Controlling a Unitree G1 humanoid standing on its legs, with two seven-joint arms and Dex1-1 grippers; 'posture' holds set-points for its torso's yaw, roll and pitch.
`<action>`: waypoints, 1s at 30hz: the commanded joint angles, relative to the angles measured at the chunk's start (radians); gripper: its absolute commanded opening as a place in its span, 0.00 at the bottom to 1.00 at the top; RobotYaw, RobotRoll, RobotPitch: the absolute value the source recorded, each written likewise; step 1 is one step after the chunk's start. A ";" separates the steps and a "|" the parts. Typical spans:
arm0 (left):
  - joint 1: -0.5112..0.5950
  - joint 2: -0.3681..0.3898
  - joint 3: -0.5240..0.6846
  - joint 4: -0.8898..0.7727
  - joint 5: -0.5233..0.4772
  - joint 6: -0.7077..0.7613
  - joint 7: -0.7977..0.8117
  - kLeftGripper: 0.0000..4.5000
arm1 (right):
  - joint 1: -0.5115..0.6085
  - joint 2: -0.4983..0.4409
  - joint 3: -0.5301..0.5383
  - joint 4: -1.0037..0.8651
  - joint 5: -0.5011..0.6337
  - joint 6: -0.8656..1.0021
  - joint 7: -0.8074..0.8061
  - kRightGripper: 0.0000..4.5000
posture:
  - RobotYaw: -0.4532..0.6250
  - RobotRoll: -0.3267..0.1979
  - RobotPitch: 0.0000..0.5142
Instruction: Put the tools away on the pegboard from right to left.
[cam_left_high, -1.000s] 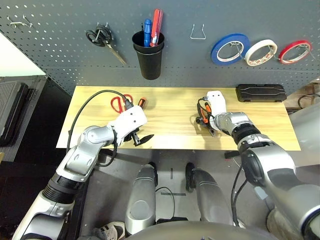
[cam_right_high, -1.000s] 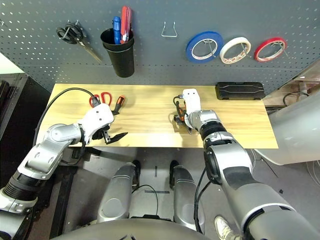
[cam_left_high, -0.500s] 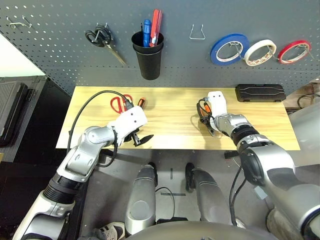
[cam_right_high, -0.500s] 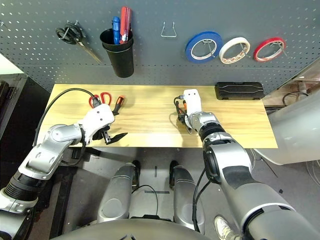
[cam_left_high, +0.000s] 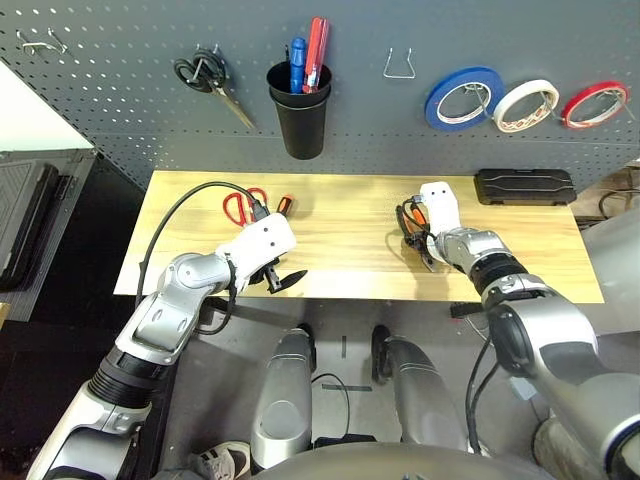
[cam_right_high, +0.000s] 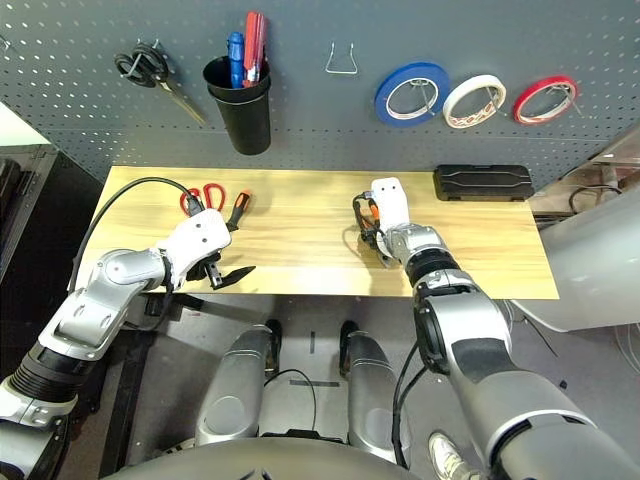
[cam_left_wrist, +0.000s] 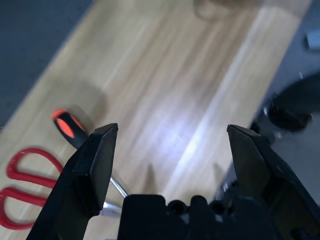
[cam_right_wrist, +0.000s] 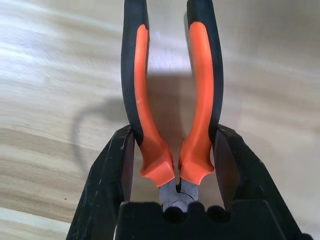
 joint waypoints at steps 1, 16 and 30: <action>0.034 -0.053 0.064 -0.036 -0.096 -0.092 -0.002 1.00 | 0.097 -0.045 0.029 -0.198 -0.013 -0.050 0.057 0.55 | 0.70 0.62 0.52; 0.032 -0.171 0.237 -0.190 -0.351 -0.126 0.058 1.00 | 0.397 -0.108 -0.023 -0.687 0.049 -0.334 0.121 0.55 | 0.72 0.62 0.48; -0.043 -0.173 0.281 -0.260 -0.468 -0.089 0.132 1.00 | 0.465 -0.121 -0.035 -0.851 0.043 -0.500 0.079 0.55 | 0.71 0.62 0.47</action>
